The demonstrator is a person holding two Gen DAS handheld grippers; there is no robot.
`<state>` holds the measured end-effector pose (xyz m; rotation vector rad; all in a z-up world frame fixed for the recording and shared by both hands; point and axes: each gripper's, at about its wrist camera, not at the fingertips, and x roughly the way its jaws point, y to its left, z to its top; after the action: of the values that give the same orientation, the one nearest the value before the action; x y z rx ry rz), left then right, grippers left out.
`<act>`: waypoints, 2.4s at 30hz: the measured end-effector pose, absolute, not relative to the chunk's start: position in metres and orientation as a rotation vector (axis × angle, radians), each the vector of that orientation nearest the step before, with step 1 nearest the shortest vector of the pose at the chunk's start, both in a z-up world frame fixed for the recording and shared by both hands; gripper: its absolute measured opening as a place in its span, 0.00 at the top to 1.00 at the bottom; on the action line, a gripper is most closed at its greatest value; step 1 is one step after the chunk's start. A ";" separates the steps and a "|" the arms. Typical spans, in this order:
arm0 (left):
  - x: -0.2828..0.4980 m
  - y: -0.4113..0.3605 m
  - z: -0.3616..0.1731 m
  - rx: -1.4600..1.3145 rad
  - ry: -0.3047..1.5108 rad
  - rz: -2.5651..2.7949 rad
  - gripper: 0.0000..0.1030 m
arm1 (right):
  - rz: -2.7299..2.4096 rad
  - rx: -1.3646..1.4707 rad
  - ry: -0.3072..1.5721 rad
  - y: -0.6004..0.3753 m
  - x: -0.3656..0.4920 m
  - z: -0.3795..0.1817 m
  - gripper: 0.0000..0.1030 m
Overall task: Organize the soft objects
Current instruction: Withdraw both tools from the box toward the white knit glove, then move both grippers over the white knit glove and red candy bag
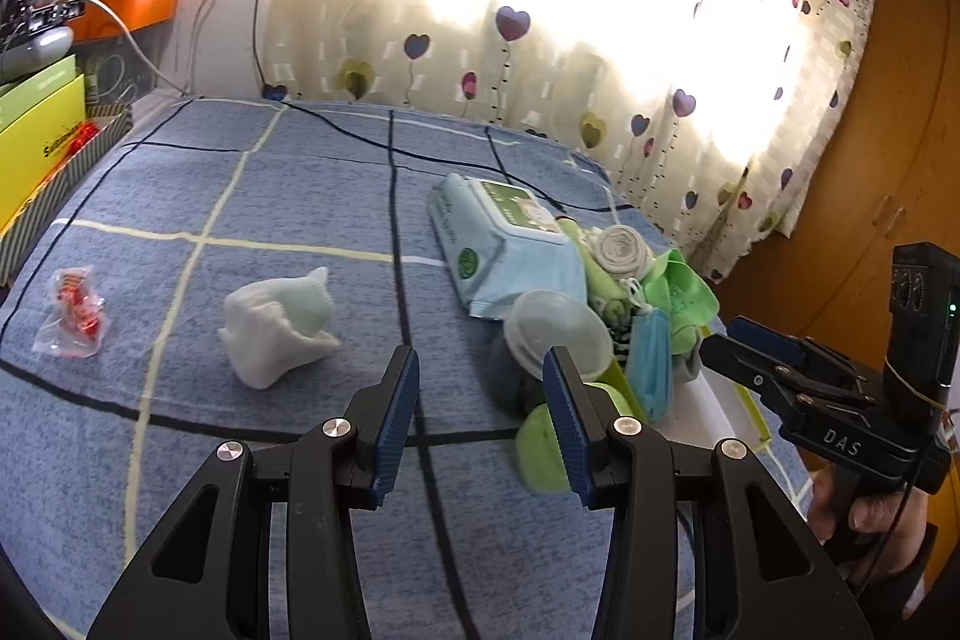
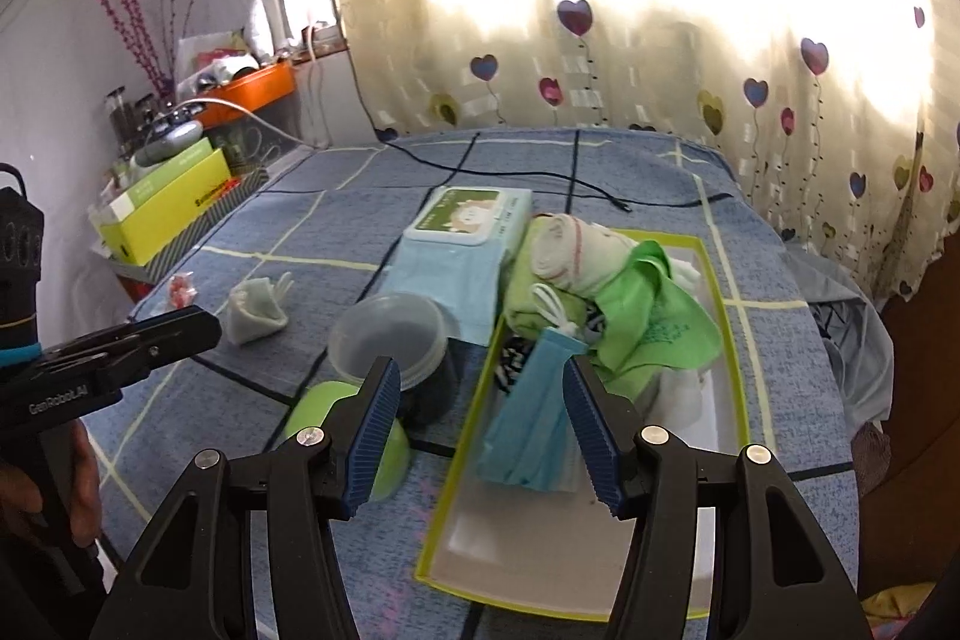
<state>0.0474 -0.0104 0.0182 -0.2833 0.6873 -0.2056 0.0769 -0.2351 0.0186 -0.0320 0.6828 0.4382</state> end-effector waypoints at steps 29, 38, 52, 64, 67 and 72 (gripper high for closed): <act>0.047 0.086 -0.006 -0.378 0.701 -0.027 0.57 | 0.703 -0.153 0.733 -0.105 0.092 0.012 0.45; 0.048 0.130 -0.017 -0.393 0.714 0.047 0.57 | 0.777 -0.183 0.791 -0.056 0.106 -0.007 0.37; 0.061 0.190 -0.025 -0.372 0.699 0.235 0.57 | 0.786 -0.187 0.861 -0.012 0.136 -0.030 0.33; 0.090 0.199 -0.057 -0.350 0.812 0.250 0.49 | 0.750 -0.215 0.891 0.008 0.151 -0.045 0.33; 0.092 0.198 -0.060 -0.342 0.818 0.249 0.49 | 0.730 -0.218 0.906 0.011 0.155 -0.051 0.33; 0.091 0.196 -0.061 -0.333 0.813 0.247 0.49 | 0.726 -0.208 0.911 0.010 0.158 -0.053 0.53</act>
<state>0.0911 0.1961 -0.0609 -0.3325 0.8131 0.2475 0.1576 0.0096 -0.0528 -0.2080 0.9105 0.7255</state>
